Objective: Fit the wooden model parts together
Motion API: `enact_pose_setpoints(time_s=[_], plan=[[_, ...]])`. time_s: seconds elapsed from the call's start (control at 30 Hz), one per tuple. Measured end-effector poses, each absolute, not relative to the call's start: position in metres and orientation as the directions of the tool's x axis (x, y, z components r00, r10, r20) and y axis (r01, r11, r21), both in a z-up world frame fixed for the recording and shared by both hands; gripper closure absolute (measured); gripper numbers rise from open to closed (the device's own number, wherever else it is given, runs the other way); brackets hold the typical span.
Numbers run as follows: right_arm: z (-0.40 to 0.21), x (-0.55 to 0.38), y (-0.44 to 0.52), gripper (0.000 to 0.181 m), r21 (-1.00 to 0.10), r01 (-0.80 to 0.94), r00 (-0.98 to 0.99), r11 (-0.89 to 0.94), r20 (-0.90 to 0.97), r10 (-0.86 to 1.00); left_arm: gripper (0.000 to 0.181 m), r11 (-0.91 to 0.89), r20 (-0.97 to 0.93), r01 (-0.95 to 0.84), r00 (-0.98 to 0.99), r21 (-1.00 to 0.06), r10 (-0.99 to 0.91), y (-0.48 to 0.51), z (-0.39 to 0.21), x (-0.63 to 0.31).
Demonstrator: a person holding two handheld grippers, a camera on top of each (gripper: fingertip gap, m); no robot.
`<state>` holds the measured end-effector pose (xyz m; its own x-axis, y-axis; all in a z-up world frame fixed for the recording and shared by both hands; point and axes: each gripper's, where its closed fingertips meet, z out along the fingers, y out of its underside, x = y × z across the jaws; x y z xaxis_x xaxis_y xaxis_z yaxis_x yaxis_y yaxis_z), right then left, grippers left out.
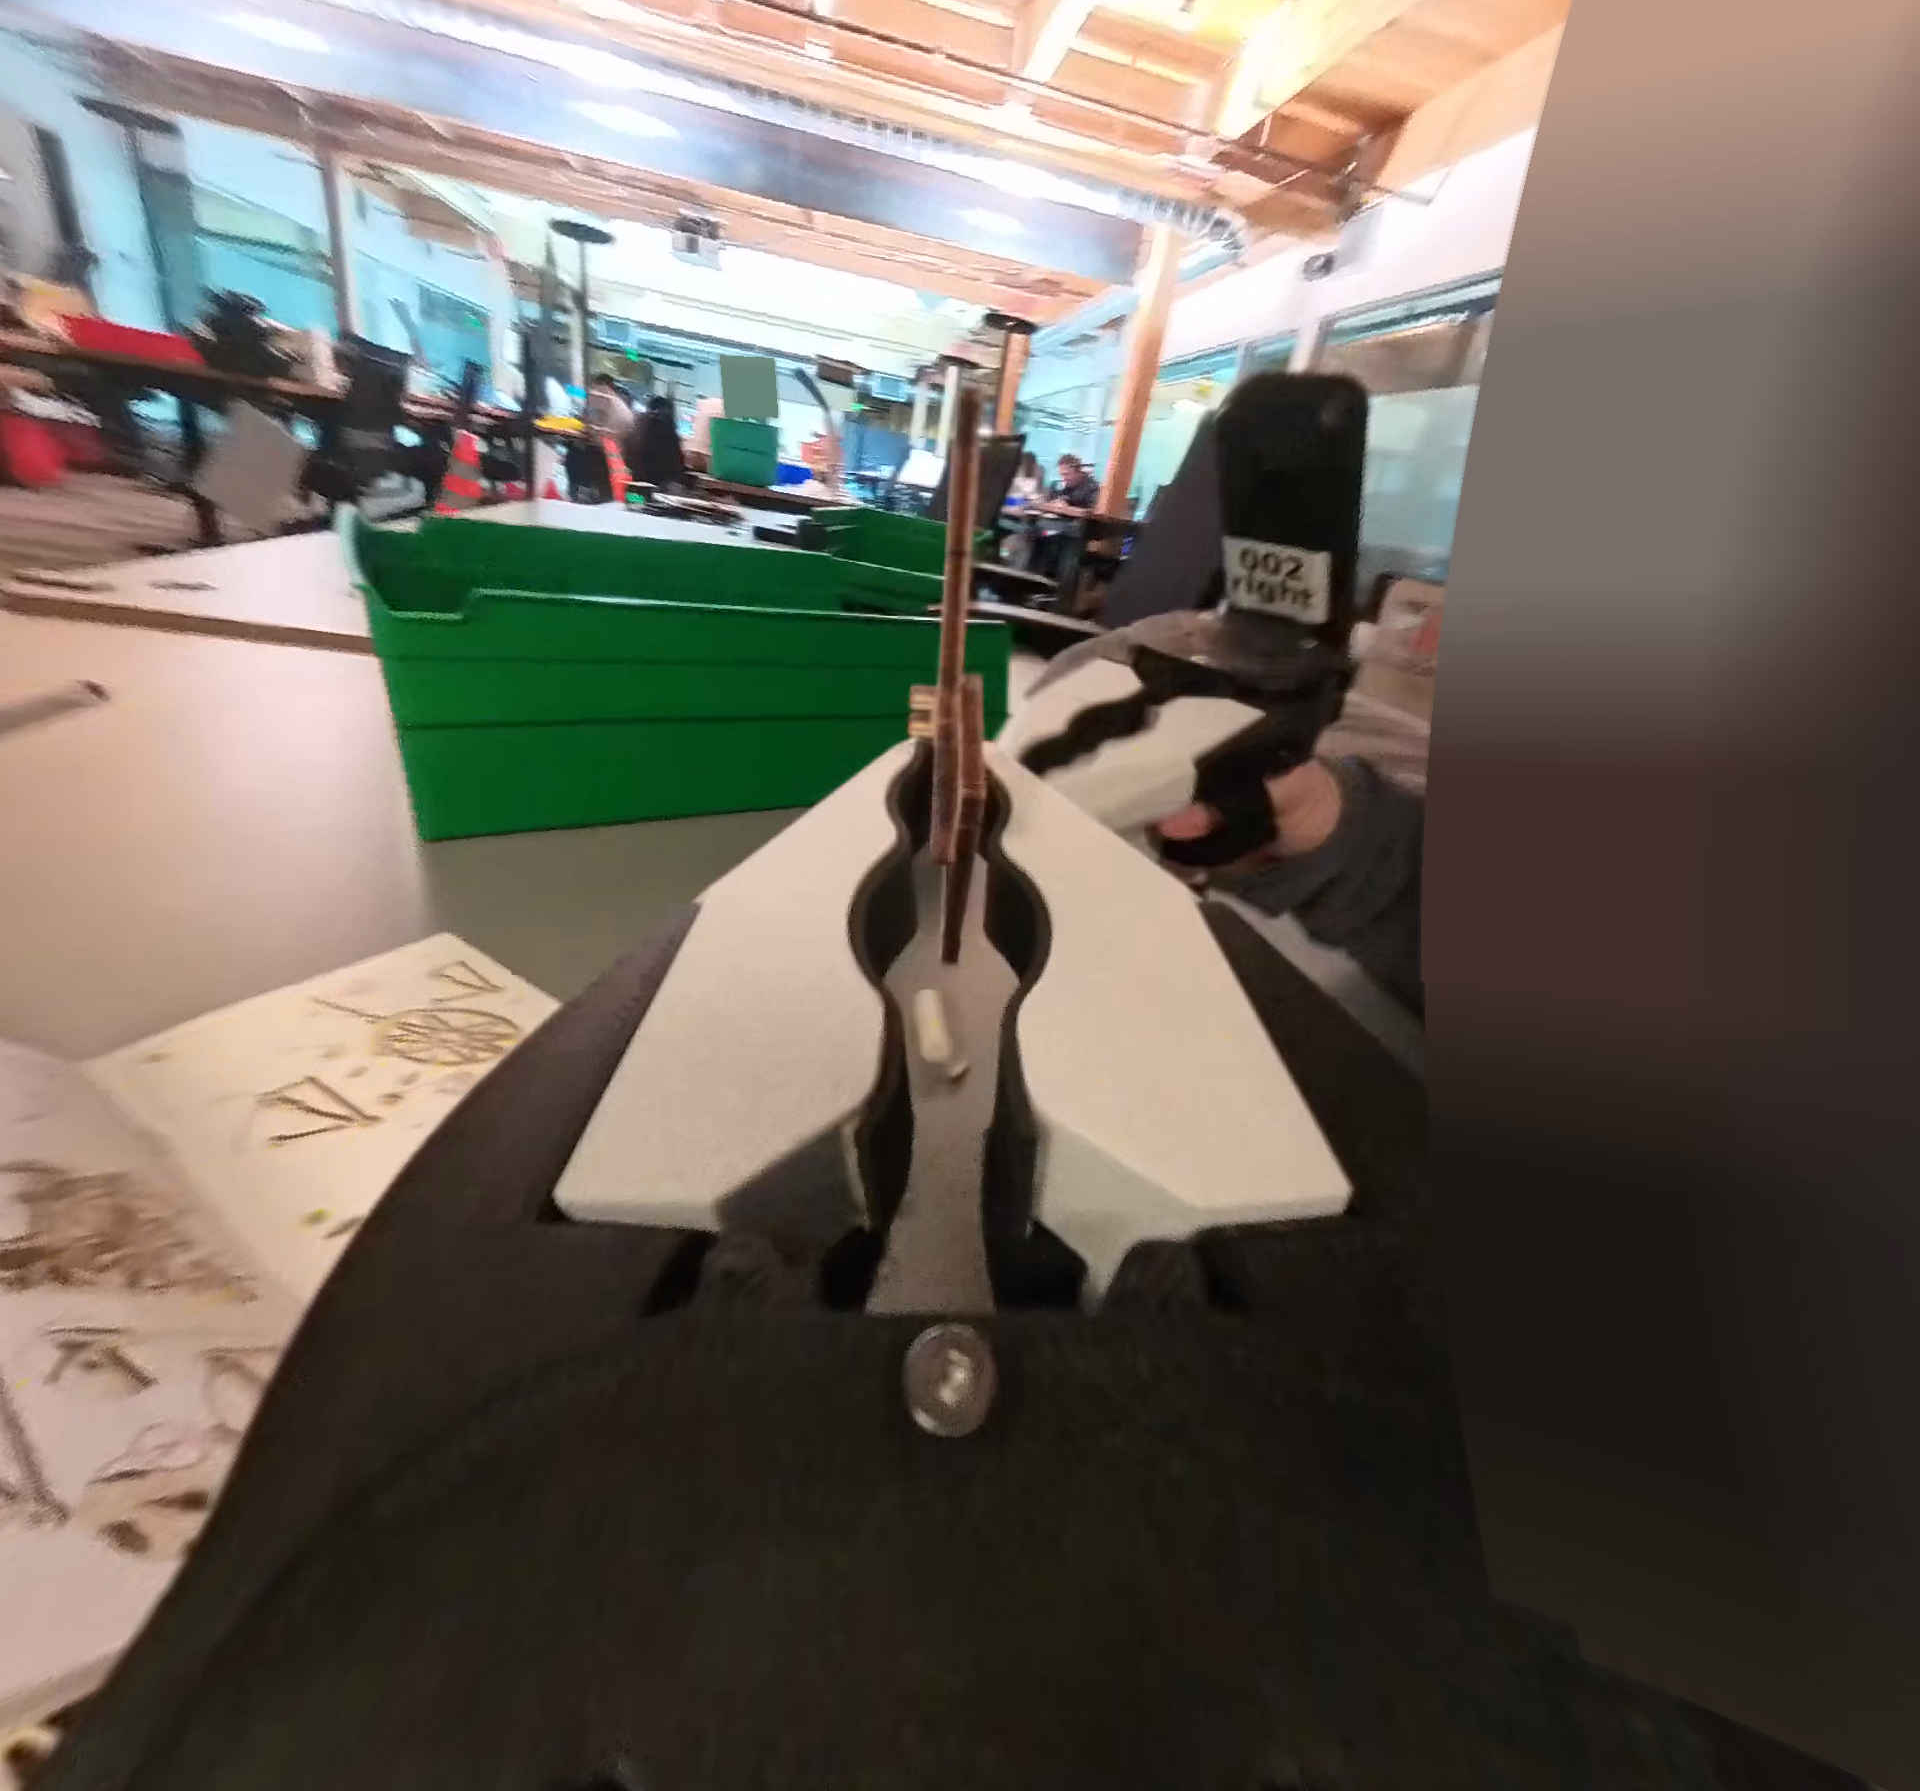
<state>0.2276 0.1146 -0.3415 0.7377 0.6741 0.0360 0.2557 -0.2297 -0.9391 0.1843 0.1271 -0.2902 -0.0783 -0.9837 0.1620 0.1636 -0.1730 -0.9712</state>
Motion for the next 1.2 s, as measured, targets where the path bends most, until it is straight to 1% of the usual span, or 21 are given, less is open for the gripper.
enact_pose_setpoints(time_s=[0.07, 0.1, 0.13, 0.2, 0.23, 0.33, 0.47, 0.73, 0.83, 0.87, 0.9, 0.93, 0.97, 1.0, 1.1, 1.2], plan=[[-0.377, 0.230, 0.101, 0.174, -0.816, 0.475, 0.681, -0.330, 0.103, 0.725, 0.177, -0.116, 0.110, 0.158, -0.041, -0.981, -0.993, 0.127, -0.291, 0.185], [-0.390, 0.231, 0.097, 0.174, -0.770, 0.520, 0.671, -0.370, 0.100, 0.734, 0.177, -0.103, 0.098, 0.148, -0.044, -0.984, -0.994, 0.125, -0.293, 0.186], [-0.397, 0.230, 0.094, 0.174, -0.751, 0.524, 0.673, -0.402, 0.076, 0.735, 0.177, -0.104, 0.098, 0.135, -0.052, -0.985, -0.994, 0.124, -0.295, 0.188], [-0.406, 0.225, 0.091, 0.175, -0.741, 0.496, 0.680, -0.453, 0.008, 0.733, 0.177, -0.114, 0.107, 0.136, -0.055, -0.984, -0.993, 0.124, -0.295, 0.187], [-0.409, 0.228, 0.092, 0.175, -0.732, 0.493, 0.697, -0.469, 0.009, 0.717, 0.177, -0.120, 0.113, 0.139, -0.052, -0.983, -0.992, 0.125, -0.295, 0.187], [-0.409, 0.229, 0.098, 0.176, -0.755, 0.457, 0.723, -0.470, 0.008, 0.691, 0.177, -0.153, 0.148, 0.139, -0.047, -0.978, -0.988, 0.130, -0.296, 0.187], [-0.409, 0.228, 0.108, 0.174, -0.764, 0.459, 0.725, -0.454, 0.026, 0.689, 0.177, -0.172, 0.167, 0.140, -0.048, -0.975, -0.985, 0.132, -0.296, 0.187], [-0.410, 0.223, 0.108, 0.181, -0.763, 0.484, 0.699, -0.428, 0.043, 0.713, 0.177, -0.189, 0.184, 0.131, -0.050, -0.973, -0.982, 0.133, -0.297, 0.188], [-0.408, 0.225, 0.114, 0.181, -0.765, 0.480, 0.729, -0.429, 0.076, 0.680, 0.177, -0.185, 0.183, 0.132, -0.034, -0.974, -0.983, 0.134, -0.297, 0.187], [-0.400, 0.225, 0.121, 0.181, -0.799, 0.444, 0.753, -0.407, 0.086, 0.653, 0.177, -0.181, 0.179, 0.135, -0.024, -0.974, -0.984, 0.135, -0.297, 0.187], [-0.381, 0.217, 0.128, 0.181, -0.866, 0.343, 0.773, -0.363, 0.040, 0.634, 0.177, -0.173, 0.173, 0.138, -0.016, -0.975, -0.985, 0.136, -0.297, 0.187], [-0.359, 0.209, 0.133, 0.181, -0.927, 0.199, 0.783, -0.318, -0.045, 0.620, 0.177, -0.162, 0.163, 0.141, -0.005, -0.977, -0.987, 0.136, -0.296, 0.187], [-0.342, 0.203, 0.137, 0.181, -0.956, 0.077, 0.781, -0.282, -0.118, 0.613, 0.177, -0.148, 0.151, 0.143, 0.012, -0.979, -0.988, 0.138, -0.296, 0.186], [-0.330, 0.199, 0.141, 0.181, -0.970, 0.008, 0.783, -0.243, -0.145, 0.604, 0.177, -0.129, 0.135, 0.149, 0.030, -0.980, -0.990, 0.140, -0.295, 0.185], [-0.303, 0.194, 0.144, 0.181, -0.988, -0.097, 0.808, -0.117, -0.147, 0.570, 0.177, -0.071, 0.087, 0.173, 0.081, -0.982, -0.993, 0.144, -0.290, 0.181], [-0.294, 0.185, 0.141, 0.181, -0.984, -0.153, 0.795, -0.093, -0.178, 0.580, 0.177, -0.054, 0.073, 0.185, 0.102, -0.981, -0.992, 0.145, -0.288, 0.180]])
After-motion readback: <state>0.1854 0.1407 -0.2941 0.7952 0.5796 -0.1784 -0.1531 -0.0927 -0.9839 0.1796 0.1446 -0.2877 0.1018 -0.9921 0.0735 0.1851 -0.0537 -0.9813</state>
